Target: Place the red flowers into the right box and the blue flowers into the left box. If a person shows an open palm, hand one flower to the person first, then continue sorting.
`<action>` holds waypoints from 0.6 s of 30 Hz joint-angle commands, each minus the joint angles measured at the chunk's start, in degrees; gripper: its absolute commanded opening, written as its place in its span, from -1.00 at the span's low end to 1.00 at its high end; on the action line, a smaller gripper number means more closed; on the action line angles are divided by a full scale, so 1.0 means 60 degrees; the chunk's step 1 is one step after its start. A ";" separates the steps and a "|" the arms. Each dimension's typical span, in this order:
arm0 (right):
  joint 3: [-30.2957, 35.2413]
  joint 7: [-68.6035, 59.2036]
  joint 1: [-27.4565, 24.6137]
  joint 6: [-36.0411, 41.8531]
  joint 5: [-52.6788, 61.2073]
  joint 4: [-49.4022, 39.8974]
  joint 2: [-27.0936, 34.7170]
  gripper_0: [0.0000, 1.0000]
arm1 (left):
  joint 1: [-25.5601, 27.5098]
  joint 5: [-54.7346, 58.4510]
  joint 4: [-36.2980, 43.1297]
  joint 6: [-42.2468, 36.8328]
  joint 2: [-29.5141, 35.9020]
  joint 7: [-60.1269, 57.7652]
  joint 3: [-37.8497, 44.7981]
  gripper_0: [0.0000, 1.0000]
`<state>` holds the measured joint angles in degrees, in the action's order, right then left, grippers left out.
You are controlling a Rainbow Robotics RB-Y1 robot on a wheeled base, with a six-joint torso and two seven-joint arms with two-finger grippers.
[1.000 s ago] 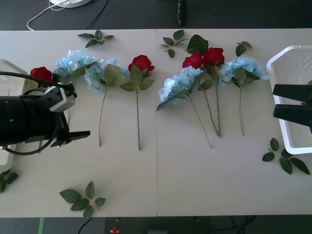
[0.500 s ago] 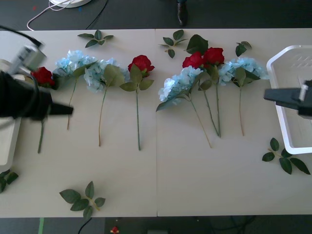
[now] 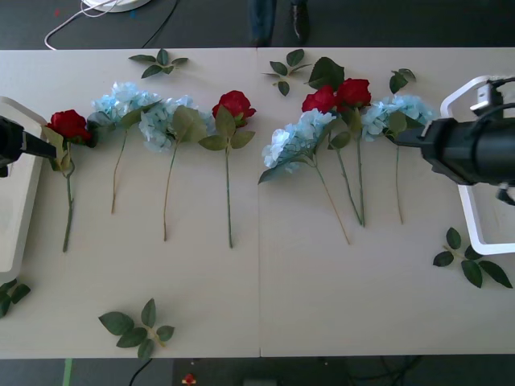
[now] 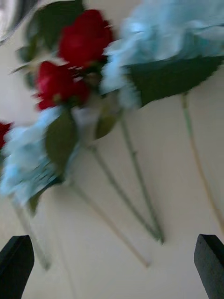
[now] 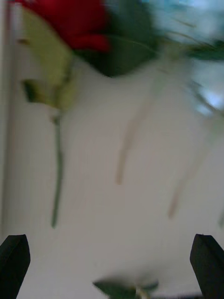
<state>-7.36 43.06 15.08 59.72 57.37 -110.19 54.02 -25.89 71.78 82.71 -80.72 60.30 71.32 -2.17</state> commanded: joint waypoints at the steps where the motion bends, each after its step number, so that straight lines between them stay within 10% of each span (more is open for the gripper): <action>1: -0.1162 -0.0804 0.1208 -0.0140 -0.1534 0.0918 0.0122 1.00 | -0.1764 -0.0274 -0.1524 0.1148 0.0496 -0.0285 -0.1909 1.00; 18: -0.4794 -0.0438 0.4562 -0.2117 -0.3980 0.6485 -0.1196 1.00 | -0.3756 -0.0099 -0.4352 0.3360 0.0130 -0.0358 -0.5850 1.00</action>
<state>-32.71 38.56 37.77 48.87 34.03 -74.11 48.67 -44.75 70.78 59.44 -62.05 60.37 71.31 -36.13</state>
